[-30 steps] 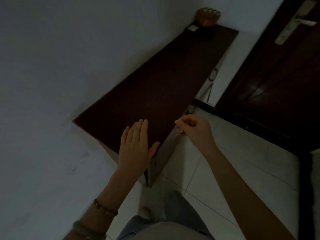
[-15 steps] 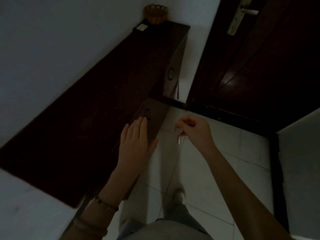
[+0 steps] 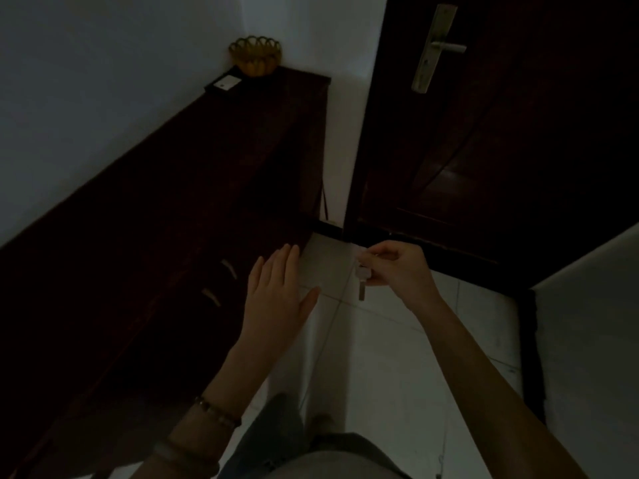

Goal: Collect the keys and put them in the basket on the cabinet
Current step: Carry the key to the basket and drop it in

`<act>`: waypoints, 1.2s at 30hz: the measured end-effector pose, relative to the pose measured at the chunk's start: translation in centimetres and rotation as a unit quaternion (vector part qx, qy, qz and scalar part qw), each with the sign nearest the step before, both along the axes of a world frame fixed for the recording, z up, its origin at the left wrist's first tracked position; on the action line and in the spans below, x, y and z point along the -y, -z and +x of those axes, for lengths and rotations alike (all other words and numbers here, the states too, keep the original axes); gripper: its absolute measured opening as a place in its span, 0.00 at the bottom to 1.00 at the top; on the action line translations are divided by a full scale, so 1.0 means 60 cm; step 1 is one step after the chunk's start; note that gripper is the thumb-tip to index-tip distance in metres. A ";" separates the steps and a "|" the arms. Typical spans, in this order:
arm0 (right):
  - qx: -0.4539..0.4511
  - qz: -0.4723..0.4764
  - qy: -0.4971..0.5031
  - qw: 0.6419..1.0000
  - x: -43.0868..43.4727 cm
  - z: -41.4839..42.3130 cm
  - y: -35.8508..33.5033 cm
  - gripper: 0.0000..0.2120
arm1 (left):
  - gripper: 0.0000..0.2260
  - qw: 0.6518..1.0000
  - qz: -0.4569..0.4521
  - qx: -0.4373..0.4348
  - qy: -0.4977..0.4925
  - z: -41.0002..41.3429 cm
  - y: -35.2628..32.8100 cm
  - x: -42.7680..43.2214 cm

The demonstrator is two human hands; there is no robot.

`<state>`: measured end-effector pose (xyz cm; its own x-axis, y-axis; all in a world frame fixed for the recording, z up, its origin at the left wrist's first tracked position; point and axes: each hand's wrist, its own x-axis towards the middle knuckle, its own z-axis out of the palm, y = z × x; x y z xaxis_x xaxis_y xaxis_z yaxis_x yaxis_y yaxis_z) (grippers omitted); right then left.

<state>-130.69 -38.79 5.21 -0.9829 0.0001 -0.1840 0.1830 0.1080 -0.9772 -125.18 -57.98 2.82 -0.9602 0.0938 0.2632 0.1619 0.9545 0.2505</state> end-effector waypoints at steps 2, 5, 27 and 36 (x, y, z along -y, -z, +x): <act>0.016 -0.018 -0.013 1.000 -0.019 -0.023 0.002 0.02 | 0.29 1.000 -0.010 0.003 0.005 -0.027 0.002 -0.015; 0.029 -0.022 -0.030 0.999 -0.043 -0.061 0.005 0.01 | 0.29 1.000 -0.021 0.002 0.018 -0.073 0.005 -0.034; -0.028 0.002 -0.062 0.998 -0.070 -0.537 -0.018 0.06 | 0.29 0.998 -0.034 -0.028 -0.034 -0.544 -0.015 -0.069; -0.028 -0.005 -0.117 0.993 -0.018 -0.681 -0.022 0.01 | 0.30 0.995 -0.027 -0.028 -0.097 -0.662 -0.019 -0.024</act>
